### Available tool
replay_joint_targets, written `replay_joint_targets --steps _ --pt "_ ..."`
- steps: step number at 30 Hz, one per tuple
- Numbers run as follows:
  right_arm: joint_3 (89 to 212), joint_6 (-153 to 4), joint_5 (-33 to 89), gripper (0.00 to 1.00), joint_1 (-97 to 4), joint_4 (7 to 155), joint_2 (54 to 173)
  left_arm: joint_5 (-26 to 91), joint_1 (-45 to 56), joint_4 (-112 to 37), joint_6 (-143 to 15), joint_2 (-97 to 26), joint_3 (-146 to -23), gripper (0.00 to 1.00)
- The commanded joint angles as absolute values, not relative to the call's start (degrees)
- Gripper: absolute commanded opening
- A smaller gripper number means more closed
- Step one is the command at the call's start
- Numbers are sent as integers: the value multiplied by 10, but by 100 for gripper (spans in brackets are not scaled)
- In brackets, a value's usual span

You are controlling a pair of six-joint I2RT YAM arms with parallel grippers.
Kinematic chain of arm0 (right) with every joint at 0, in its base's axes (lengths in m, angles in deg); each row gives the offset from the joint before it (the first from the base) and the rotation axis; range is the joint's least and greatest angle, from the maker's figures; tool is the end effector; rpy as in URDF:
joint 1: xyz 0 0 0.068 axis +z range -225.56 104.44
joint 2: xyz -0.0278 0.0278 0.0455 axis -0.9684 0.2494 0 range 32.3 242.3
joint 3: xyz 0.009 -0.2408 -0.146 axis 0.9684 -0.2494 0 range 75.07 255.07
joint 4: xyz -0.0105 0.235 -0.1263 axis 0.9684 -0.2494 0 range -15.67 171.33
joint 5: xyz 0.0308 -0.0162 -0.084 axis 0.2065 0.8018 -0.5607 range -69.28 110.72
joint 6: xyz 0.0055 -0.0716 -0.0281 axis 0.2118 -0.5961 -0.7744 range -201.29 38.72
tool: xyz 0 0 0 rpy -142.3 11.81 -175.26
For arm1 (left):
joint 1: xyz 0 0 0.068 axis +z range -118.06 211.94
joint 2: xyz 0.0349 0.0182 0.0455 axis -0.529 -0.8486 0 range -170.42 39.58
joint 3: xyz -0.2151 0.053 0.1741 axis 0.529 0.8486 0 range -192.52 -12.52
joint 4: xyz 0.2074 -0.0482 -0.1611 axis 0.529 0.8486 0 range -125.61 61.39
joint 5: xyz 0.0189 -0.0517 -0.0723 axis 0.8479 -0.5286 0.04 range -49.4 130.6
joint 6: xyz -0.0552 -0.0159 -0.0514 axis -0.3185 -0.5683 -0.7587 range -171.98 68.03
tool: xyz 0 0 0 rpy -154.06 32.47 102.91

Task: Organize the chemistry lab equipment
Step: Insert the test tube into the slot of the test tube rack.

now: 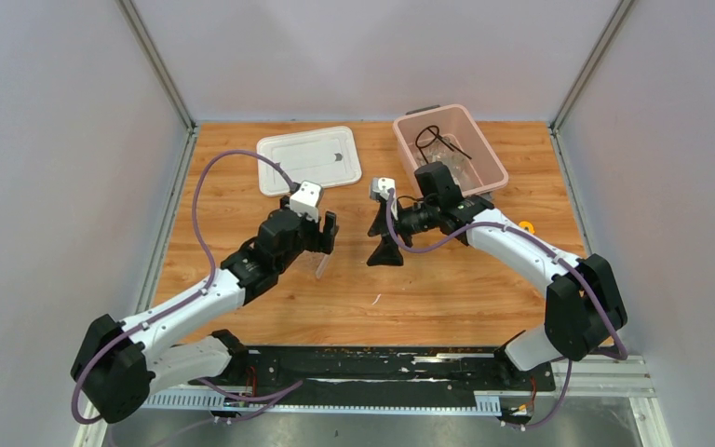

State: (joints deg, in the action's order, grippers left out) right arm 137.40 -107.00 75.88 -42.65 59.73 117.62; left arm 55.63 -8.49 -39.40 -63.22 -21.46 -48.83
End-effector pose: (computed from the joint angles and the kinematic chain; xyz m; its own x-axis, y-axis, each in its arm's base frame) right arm 0.2490 0.2253 0.2648 -0.1835 -0.4139 -0.8916 -0.9775 -0.0196 0.2102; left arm 0.2158 -0.1615 0.2531 -0.3529 0.0533 -0.9341 0.3804 0.9203 -0.0912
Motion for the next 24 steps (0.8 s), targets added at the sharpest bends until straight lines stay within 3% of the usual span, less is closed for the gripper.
replay_joint_targets --steps 1,12,24 --pt "1399 -1085 773 82 -428 594 1169 505 -66 -390 -635 -179 -517 85" --pt "1399 -1089 777 82 -436 591 1160 392 26 -388 -693 -136 -512 100" --pt "1399 -1092 782 82 -443 588 1158 356 41 -386 -728 -114 -508 100"
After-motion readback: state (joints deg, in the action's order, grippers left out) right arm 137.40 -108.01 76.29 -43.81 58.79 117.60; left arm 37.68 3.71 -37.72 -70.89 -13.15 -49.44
